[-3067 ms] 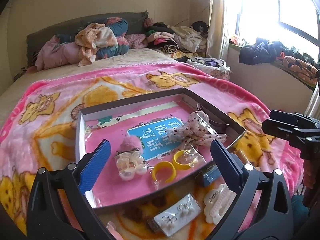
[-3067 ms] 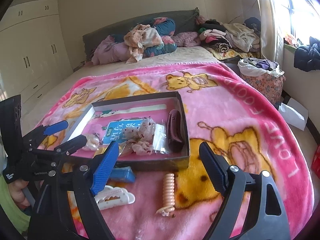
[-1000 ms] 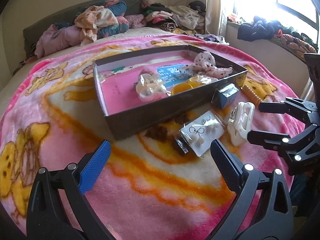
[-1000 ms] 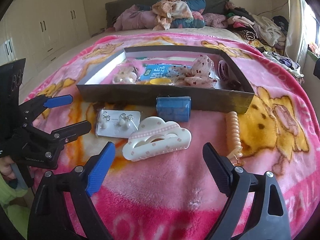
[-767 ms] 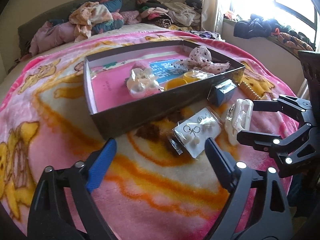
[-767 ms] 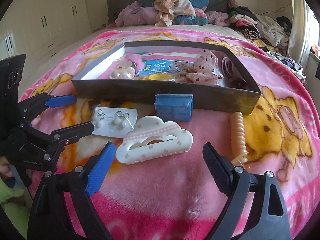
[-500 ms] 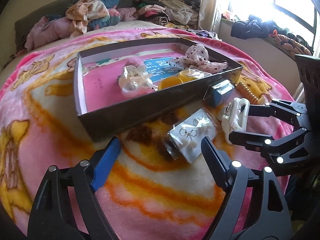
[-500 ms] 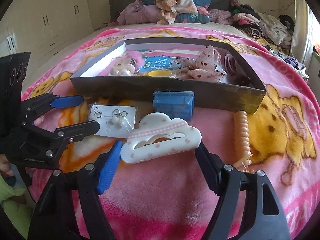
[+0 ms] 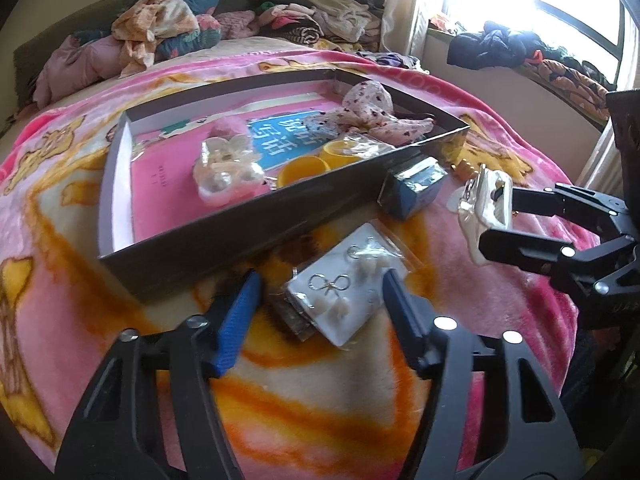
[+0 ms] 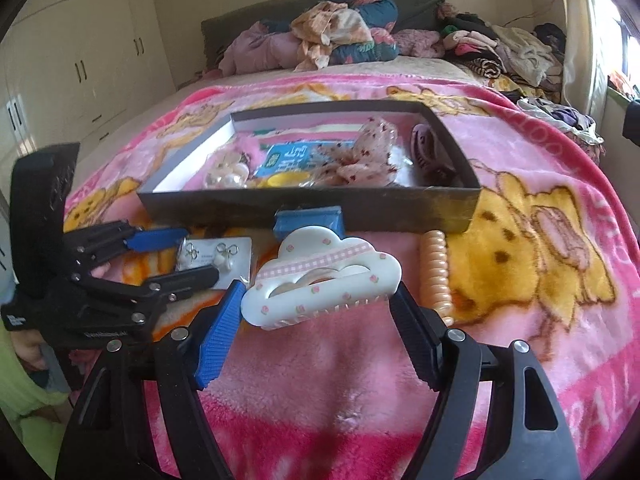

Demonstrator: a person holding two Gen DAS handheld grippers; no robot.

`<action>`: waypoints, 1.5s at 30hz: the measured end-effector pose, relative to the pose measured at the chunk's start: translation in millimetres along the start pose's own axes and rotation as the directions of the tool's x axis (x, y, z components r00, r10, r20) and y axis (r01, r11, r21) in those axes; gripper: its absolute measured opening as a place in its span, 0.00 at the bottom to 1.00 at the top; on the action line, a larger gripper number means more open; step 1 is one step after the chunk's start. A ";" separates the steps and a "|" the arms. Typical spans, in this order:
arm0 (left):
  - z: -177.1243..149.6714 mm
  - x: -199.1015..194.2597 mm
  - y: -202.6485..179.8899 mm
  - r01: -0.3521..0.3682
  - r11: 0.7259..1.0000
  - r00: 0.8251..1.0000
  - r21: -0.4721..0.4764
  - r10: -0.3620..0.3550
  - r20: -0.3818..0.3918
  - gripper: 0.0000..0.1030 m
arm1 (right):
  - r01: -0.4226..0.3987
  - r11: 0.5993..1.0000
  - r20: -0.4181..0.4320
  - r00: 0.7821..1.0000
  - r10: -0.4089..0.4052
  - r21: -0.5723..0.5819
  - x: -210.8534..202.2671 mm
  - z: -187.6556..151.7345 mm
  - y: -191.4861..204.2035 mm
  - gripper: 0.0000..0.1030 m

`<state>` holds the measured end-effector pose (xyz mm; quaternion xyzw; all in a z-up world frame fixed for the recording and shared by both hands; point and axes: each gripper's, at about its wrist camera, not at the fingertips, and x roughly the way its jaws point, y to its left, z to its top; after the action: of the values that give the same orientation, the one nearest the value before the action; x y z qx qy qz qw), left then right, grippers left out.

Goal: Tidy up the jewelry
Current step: 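Grasp the white cloud claw clip with the right tool while the left tool grasps the earring card, then carry the claw clip with the right tool while the left tool carries the earring card into the box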

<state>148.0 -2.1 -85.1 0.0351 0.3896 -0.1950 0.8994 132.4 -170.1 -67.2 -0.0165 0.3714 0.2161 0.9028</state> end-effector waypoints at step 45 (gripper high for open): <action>47.7 -53.5 7.1 0.005 0.999 0.986 -0.032 0.000 0.167 0.17 | 0.023 1.000 0.098 0.995 -0.023 -0.004 -39.5 38.5 -0.1 0.69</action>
<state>150.4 11.5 -14.4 0.0035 0.3161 -0.1919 0.9291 133.1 -177.9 -12.6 -0.0122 0.3258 0.2073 0.9224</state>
